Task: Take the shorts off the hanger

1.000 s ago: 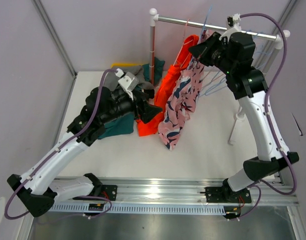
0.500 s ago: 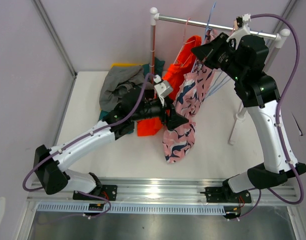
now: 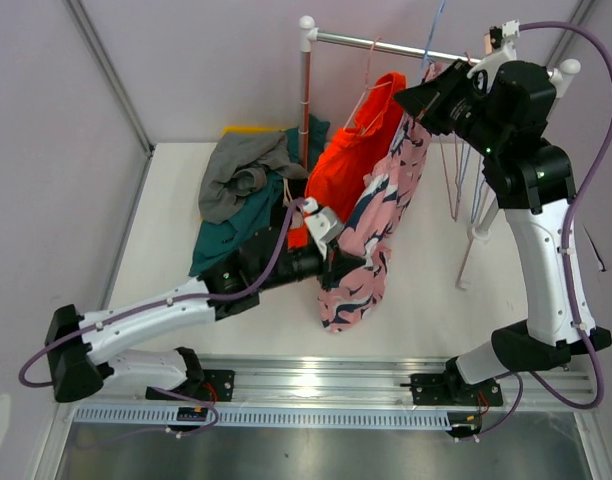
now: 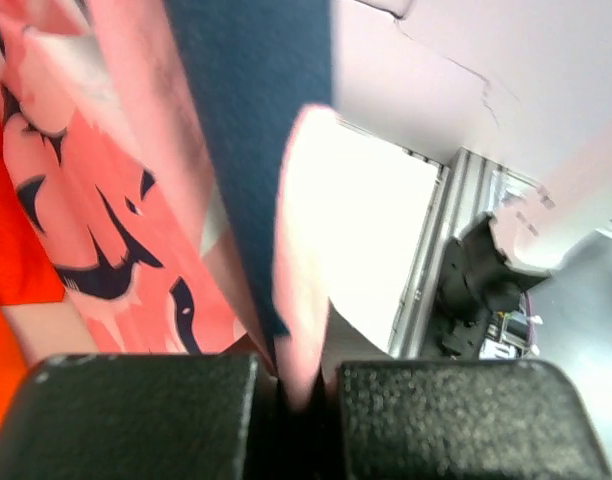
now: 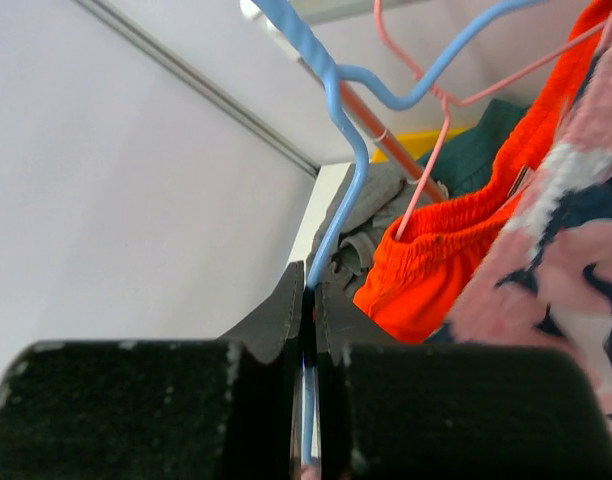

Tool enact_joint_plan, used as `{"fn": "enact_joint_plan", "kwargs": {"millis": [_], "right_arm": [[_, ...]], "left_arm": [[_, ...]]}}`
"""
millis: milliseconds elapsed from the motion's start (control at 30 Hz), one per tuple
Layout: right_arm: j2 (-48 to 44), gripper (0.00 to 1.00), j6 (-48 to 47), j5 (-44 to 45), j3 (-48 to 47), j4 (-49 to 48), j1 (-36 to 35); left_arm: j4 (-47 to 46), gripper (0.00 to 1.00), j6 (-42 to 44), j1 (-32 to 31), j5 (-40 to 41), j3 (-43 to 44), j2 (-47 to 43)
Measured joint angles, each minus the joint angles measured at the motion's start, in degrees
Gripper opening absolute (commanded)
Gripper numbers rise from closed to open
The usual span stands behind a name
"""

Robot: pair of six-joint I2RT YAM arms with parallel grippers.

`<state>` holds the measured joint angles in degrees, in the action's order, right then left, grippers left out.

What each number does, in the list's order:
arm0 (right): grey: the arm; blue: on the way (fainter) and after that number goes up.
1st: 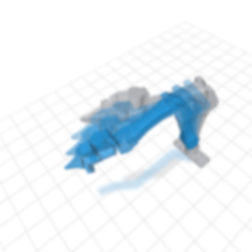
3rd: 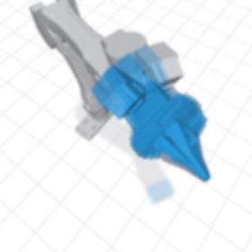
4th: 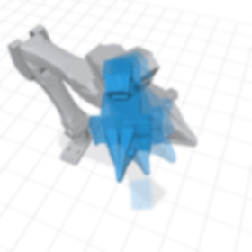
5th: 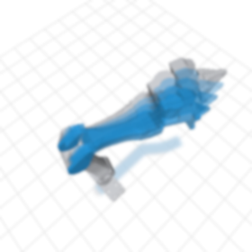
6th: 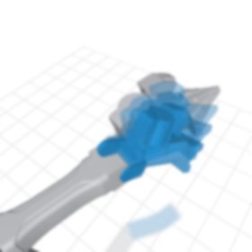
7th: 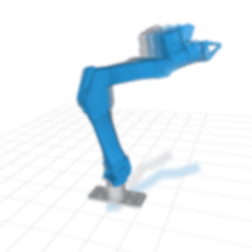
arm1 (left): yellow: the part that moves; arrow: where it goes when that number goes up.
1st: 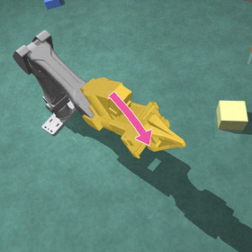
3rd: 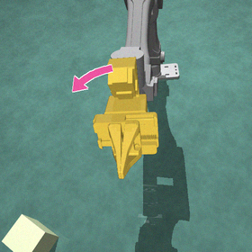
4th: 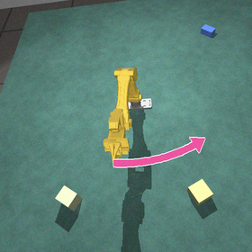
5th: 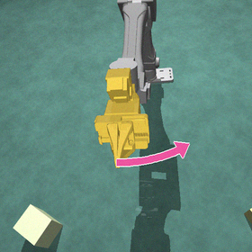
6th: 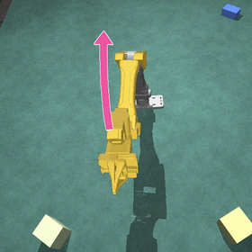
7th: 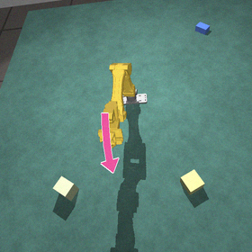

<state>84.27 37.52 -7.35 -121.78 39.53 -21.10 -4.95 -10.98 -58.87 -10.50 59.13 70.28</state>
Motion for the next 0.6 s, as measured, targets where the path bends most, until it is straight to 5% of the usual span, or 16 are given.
{"fn": "enact_joint_plan", "kwargs": {"millis": [200, 600], "right_arm": [[2.62, 0.0, 1.99, -5.14, -5.64, 4.46, 3.85], [3.28, 0.0, 5.99, -5.73, -4.55, 2.78, 7.23]], "left_arm": [[-5.27, 0.0, -0.63, -5.44, 7.21, -10.47, -8.87], [-0.48, 0.0, 4.11, -12.87, 10.1, -5.14, -2.01]]}}
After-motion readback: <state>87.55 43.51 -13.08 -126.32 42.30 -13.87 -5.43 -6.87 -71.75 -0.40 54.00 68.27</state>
